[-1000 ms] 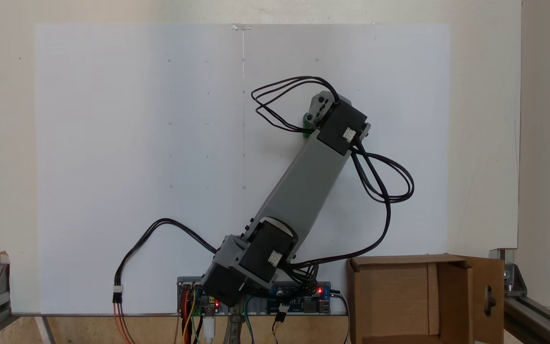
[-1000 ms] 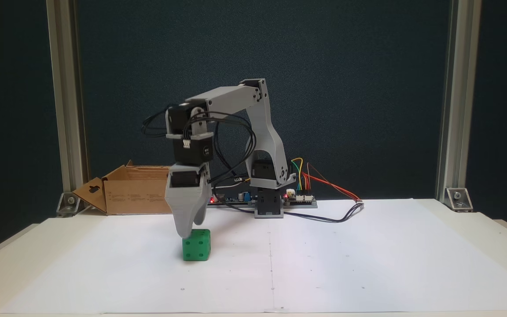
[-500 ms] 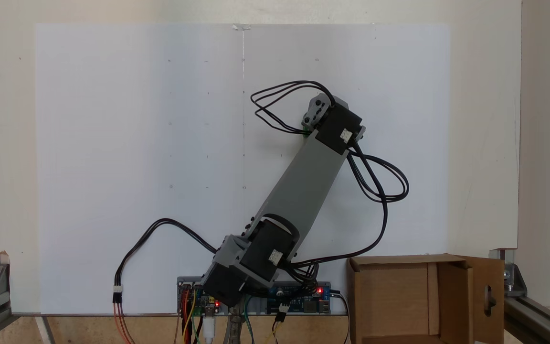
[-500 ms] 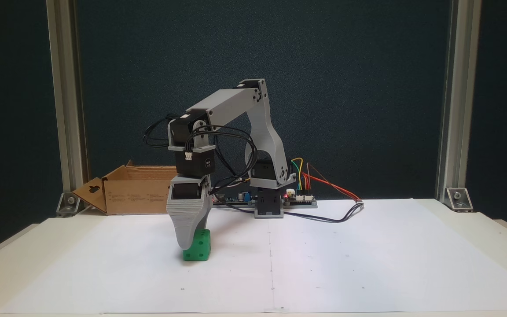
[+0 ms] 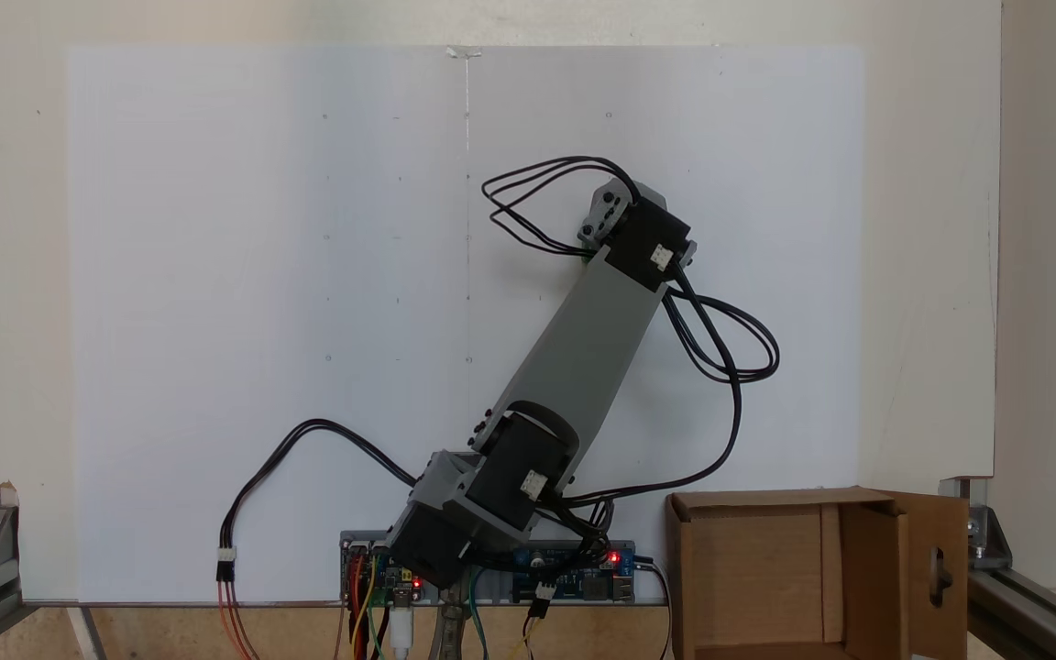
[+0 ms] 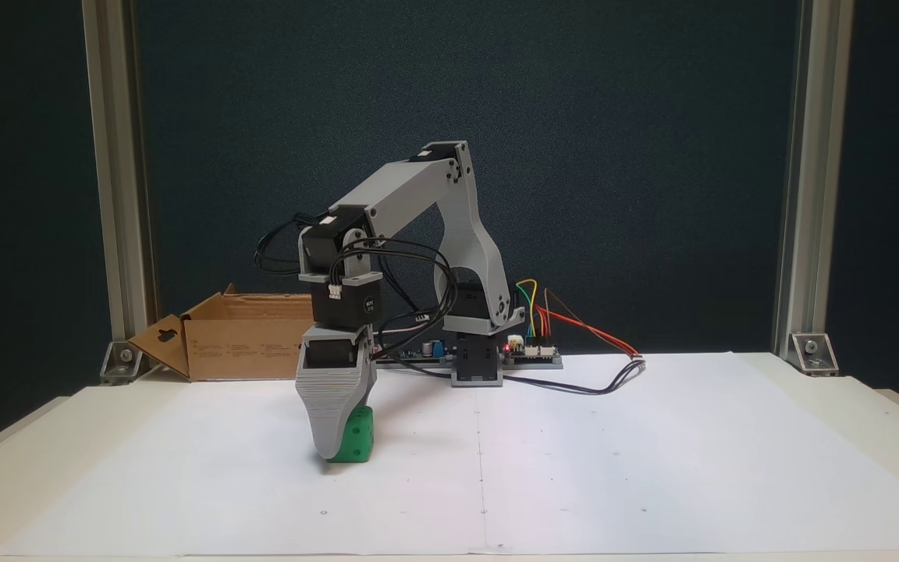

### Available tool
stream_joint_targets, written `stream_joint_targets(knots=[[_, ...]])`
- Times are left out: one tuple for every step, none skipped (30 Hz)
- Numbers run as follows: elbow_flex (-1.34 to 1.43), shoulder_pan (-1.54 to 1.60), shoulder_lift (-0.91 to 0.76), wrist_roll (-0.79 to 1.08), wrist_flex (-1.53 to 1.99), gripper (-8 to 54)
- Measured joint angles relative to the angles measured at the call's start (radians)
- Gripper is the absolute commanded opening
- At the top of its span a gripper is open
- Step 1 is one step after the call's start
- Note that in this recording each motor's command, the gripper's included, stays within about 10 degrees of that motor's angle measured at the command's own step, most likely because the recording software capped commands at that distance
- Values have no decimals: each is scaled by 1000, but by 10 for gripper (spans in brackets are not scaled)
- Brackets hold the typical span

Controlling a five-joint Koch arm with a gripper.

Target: Grasp a green dice and put it in the bin.

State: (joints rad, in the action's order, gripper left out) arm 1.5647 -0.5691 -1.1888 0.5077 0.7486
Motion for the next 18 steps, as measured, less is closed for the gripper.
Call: stream_joint_targets(knots=[[0,0,5,0,2,431],[0,0,14,0,0,431],[0,2,20,0,0,428],[0,3,25,0,0,417],[0,2,25,0,-2,413],[0,2,26,0,-2,412],[0,2,28,0,-2,410],[0,2,29,0,-2,395],[0,2,29,0,-2,383],[0,2,29,0,-2,379],[0,2,29,0,-2,367],[0,2,29,0,-2,348],[0,2,29,0,-2,324],[0,2,29,0,-2,308],[0,2,29,0,-2,297],[0,2,29,0,-2,277],[0,2,29,0,-2,248],[0,2,29,0,-3,221]])
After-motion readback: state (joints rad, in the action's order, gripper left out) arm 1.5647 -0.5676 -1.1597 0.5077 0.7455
